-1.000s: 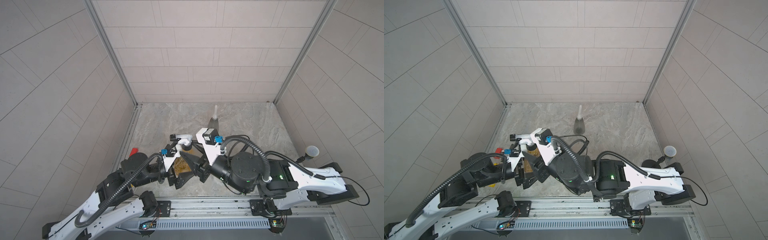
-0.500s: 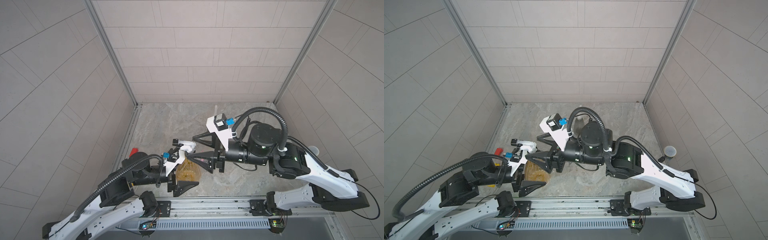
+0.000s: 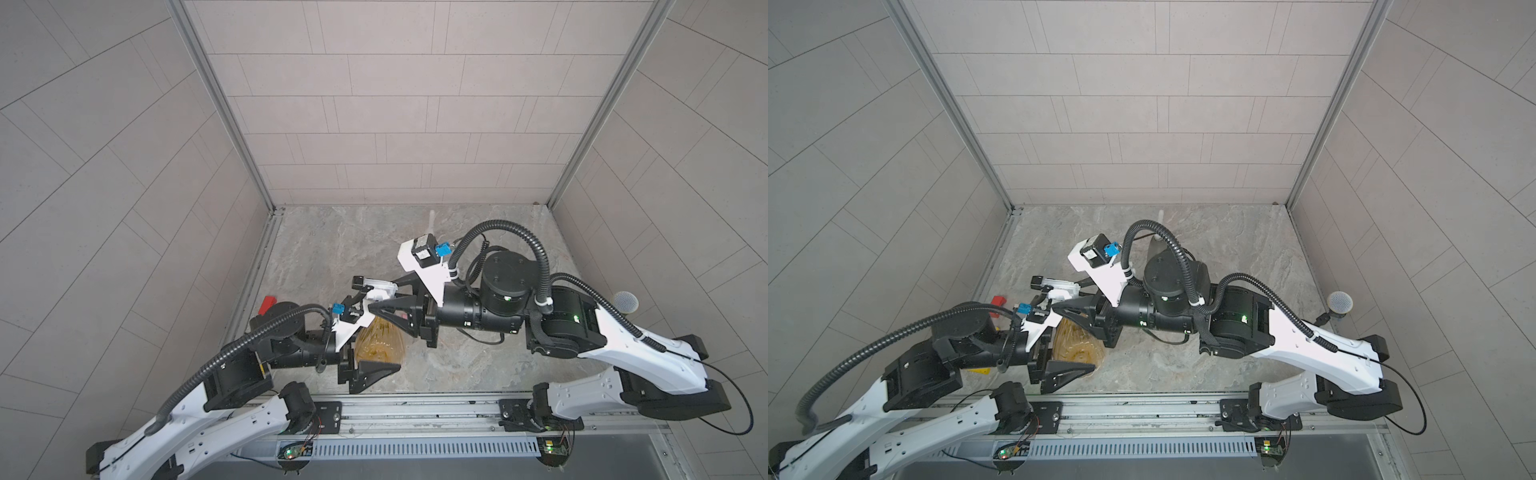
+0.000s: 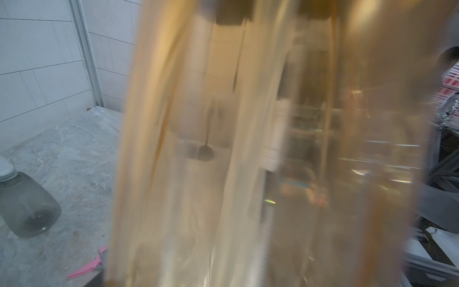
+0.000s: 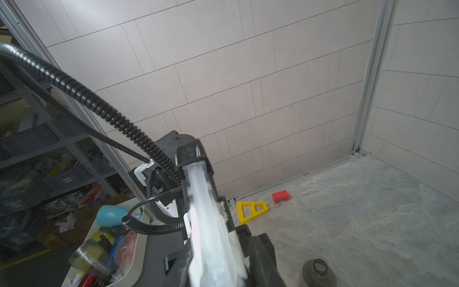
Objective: Attach spray nozzles to spray bottles
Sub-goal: Screw the spray nozzle on the spray bottle.
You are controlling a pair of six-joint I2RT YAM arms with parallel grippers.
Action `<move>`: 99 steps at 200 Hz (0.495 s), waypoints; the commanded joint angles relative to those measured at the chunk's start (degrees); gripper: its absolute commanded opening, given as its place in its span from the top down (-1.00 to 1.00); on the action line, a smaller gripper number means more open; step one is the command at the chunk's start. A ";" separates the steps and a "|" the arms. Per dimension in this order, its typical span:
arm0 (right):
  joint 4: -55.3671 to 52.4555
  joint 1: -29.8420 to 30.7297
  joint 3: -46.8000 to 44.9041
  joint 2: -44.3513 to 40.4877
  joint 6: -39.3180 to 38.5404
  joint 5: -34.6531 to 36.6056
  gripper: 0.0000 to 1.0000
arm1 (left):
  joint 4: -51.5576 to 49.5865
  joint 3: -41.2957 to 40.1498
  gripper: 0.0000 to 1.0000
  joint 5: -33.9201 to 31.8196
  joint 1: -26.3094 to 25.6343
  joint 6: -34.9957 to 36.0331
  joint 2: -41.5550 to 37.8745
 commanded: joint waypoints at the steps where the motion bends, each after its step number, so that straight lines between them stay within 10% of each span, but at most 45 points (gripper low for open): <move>1: 0.71 3.00 -1.89 -0.76 1.49 7.53 0.53 | 4.00 0.72 1.00 -7.35 0.33 -0.40 -0.59; 57: 2.22 11.39 -0.62 7.65 9.96 31.90 0.51 | 4.30 0.37 1.00 -19.46 0.35 0.59 0.77; 99: 4.07 11.72 -1.55 7.20 10.39 34.00 0.16 | 3.85 -0.09 1.00 -20.11 0.32 -0.04 -0.40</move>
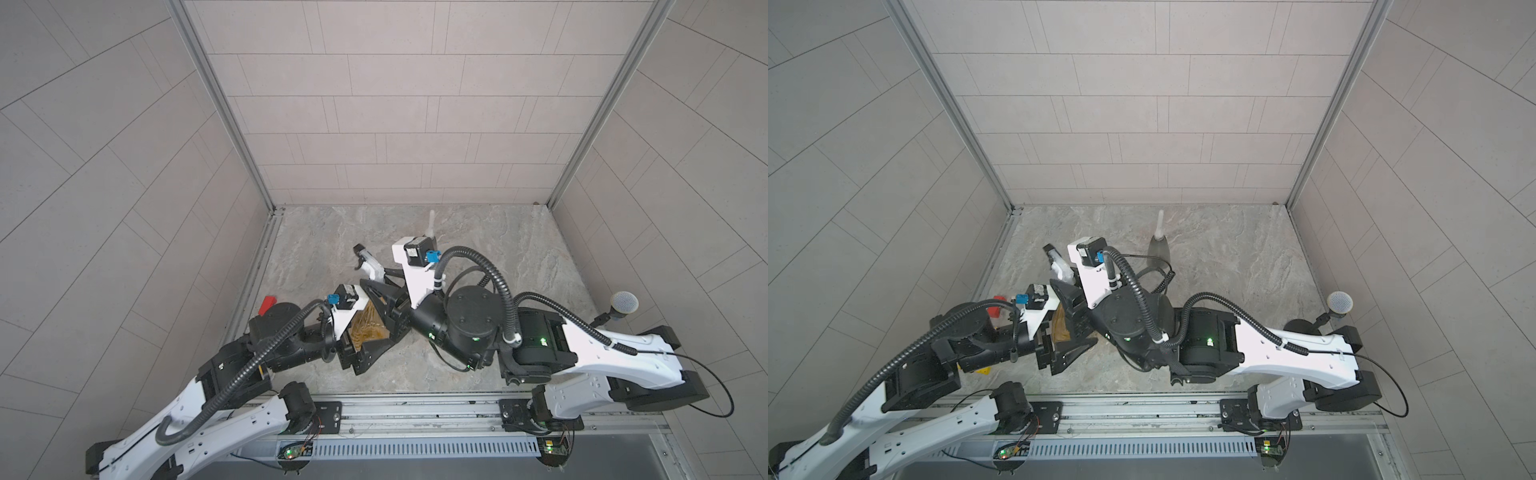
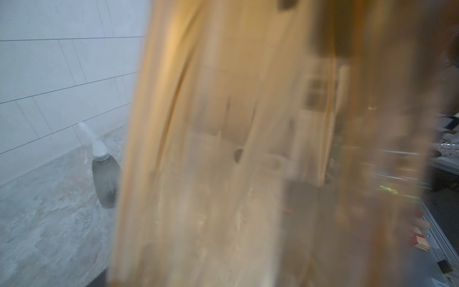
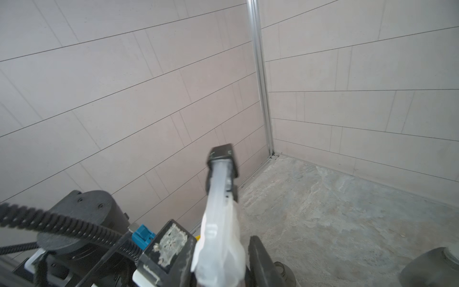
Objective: Attach spray nozzles to spray bottles
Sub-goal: Screw the spray nozzle on the spray bottle.
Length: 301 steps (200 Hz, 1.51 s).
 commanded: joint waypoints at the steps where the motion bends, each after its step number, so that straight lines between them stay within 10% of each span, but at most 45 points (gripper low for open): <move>1: -1.09 2.56 -2.81 0.43 3.50 -2.57 0.14 | 5.32 0.10 1.00 -4.14 0.41 -0.61 -0.02; 55: -1.23 1.15 -10.47 -14.55 -5.06 -9.55 -0.48 | 4.74 -0.99 1.00 0.83 0.41 -0.76 -2.52; 146: -9.04 -18.97 1.06 -14.53 -15.18 -57.39 -0.66 | 5.46 0.24 1.00 29.17 0.48 -2.25 -0.28; 211: -13.49 -18.40 7.39 -7.11 -13.08 -60.59 -0.56 | 4.30 0.36 1.00 24.01 0.42 -1.74 -0.78; 262: -16.49 -6.05 5.40 -10.71 -13.17 -45.75 -0.48 | 2.56 0.67 1.00 15.86 0.48 -0.14 -1.22; 301: -13.13 1.02 2.10 -12.78 -12.81 -47.31 -0.51 | 2.63 0.60 1.00 15.91 0.48 0.02 -0.87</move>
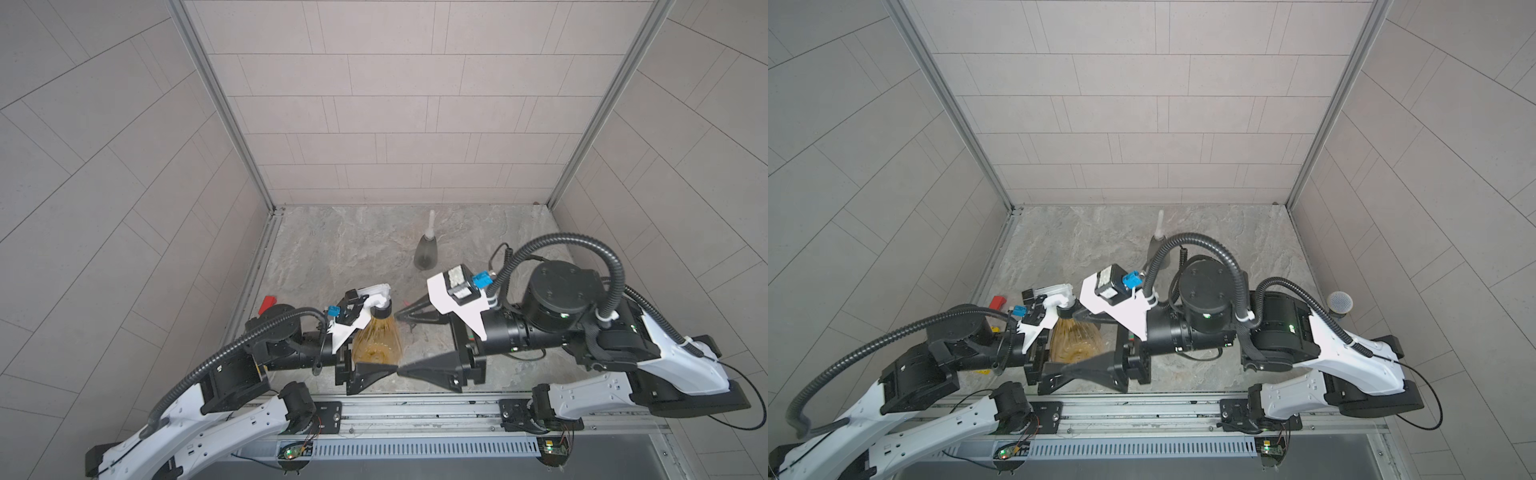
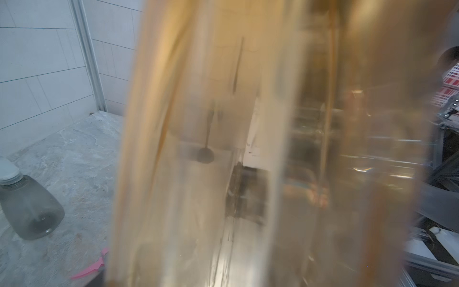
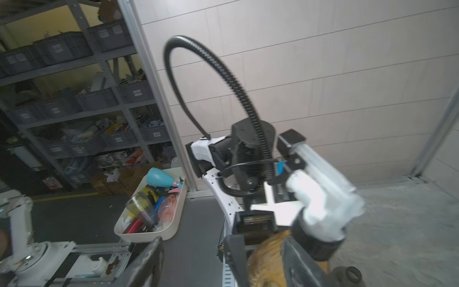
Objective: Attach spray nozzles to spray bottles
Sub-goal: Screw the spray nozzle on the spray bottle.
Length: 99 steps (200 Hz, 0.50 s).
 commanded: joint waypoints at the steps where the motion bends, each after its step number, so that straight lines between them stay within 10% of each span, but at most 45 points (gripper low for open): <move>1: 1.96 2.20 -1.76 -1.54 -0.25 -0.25 -0.50 | 1.14 1.18 1.00 -1.10 0.35 0.08 0.01; 35: 1.05 -0.25 -4.57 -5.86 -4.61 9.73 -0.37 | 1.97 1.06 1.00 3.44 0.35 0.02 -0.32; 99: 1.95 -13.43 -1.32 1.28 -1.32 -7.76 -0.52 | 3.88 0.74 1.00 10.36 0.33 -0.66 0.18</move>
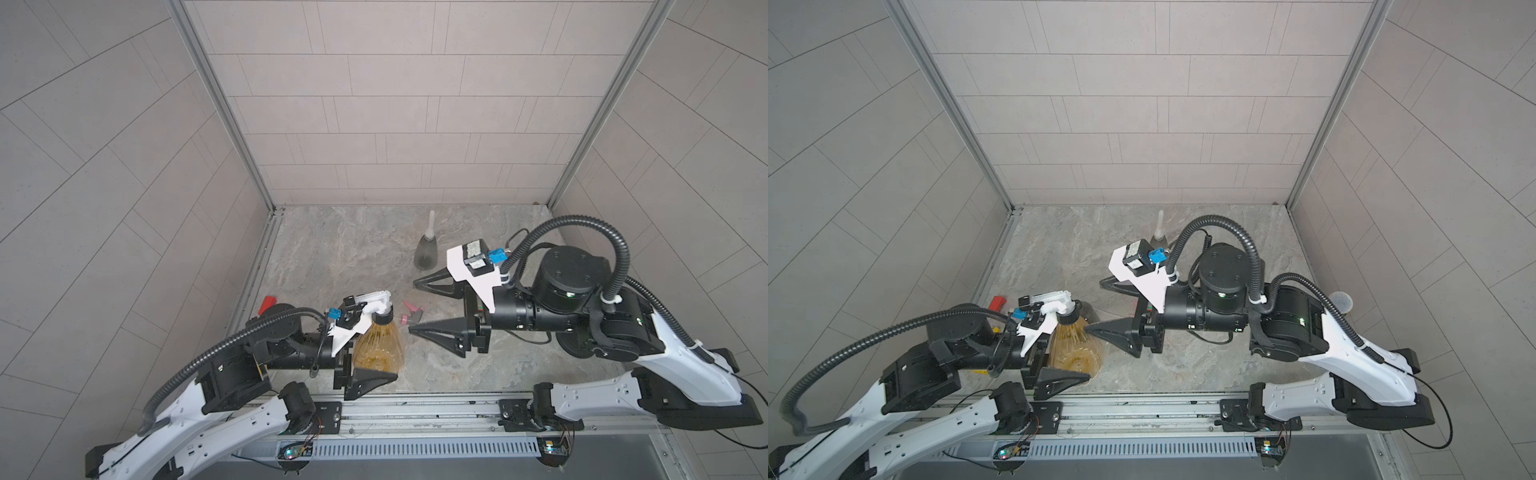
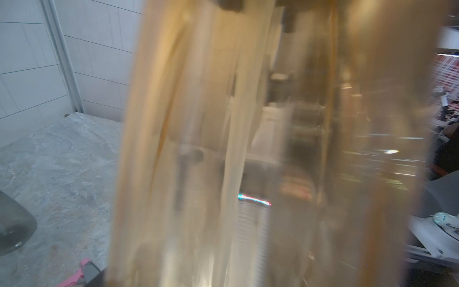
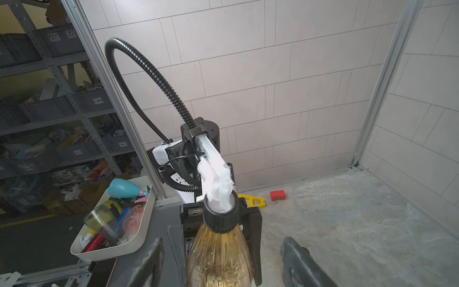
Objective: Attach spray nozzles to spray bottles
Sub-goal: Screw the spray nozzle on the spray bottle.
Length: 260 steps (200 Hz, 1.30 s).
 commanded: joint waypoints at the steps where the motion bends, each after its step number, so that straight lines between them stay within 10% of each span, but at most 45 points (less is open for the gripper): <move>1: 1.08 -1.35 2.07 3.03 0.26 -7.03 -0.52 | 2.84 0.74 1.00 3.38 0.23 -0.19 0.05; 159: 6.32 0.43 -0.07 5.28 5.27 -6.30 0.34 | 2.57 0.75 1.00 -3.54 0.24 0.94 0.23; 217: 6.16 13.98 -2.65 7.22 9.81 24.96 0.54 | 4.49 0.05 1.00 -15.22 0.17 1.70 -0.55; 260: 11.06 17.38 -4.48 6.51 9.58 34.84 0.06 | 5.41 -0.67 1.00 -14.01 0.20 0.99 -1.21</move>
